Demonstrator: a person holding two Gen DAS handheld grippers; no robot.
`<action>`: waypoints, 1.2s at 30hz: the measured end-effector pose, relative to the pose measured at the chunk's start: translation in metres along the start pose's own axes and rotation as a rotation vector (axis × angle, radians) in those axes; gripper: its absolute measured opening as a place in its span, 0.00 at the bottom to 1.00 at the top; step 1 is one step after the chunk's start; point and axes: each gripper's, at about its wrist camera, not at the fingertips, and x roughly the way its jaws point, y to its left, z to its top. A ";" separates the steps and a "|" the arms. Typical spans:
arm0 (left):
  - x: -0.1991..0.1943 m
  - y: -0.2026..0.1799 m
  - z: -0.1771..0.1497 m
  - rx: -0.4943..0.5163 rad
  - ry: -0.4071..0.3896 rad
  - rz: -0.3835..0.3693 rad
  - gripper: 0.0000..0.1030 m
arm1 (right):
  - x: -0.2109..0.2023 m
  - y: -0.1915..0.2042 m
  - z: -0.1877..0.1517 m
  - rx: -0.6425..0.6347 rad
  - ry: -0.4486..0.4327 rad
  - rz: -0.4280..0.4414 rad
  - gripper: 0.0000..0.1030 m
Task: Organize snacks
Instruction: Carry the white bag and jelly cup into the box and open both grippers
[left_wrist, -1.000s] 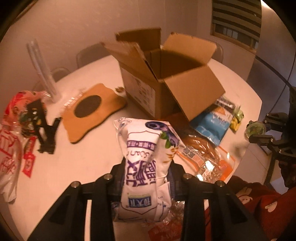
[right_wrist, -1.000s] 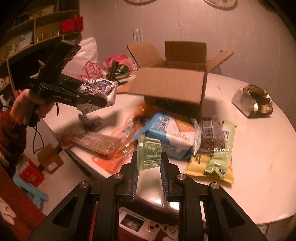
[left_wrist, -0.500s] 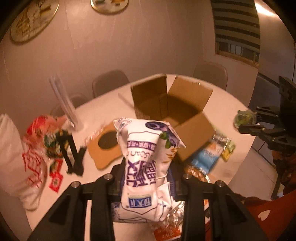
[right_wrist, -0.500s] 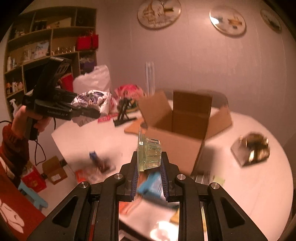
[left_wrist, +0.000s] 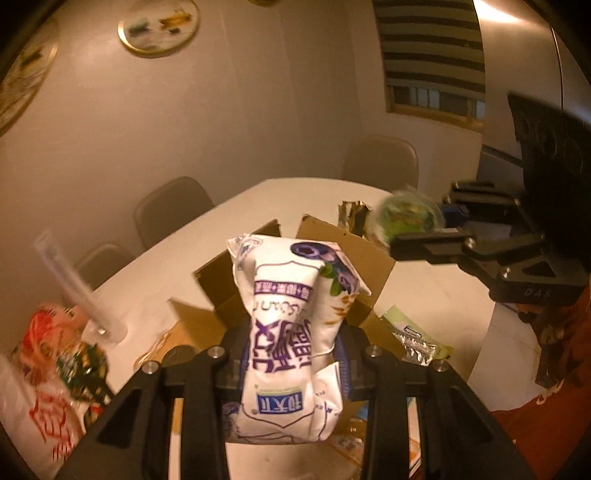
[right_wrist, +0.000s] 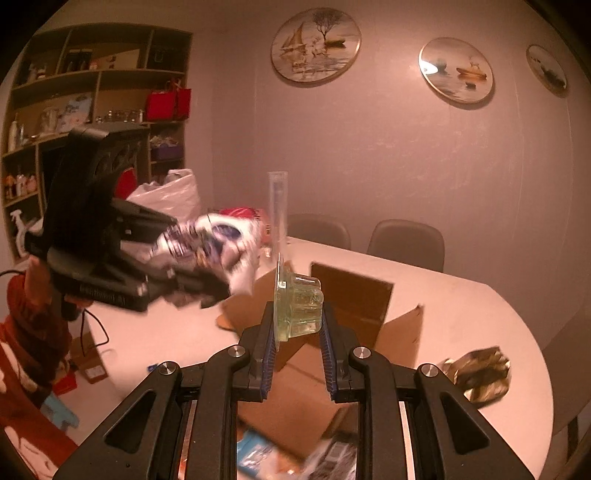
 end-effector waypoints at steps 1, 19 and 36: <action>0.012 0.002 0.004 0.004 0.018 -0.010 0.32 | 0.003 -0.005 0.003 0.001 0.006 -0.008 0.17; 0.144 0.010 0.011 0.045 0.278 -0.102 0.37 | 0.099 -0.074 0.001 0.091 0.169 0.052 0.17; 0.078 0.048 0.017 -0.047 0.066 -0.052 0.75 | 0.146 -0.068 -0.010 0.061 0.287 0.108 0.19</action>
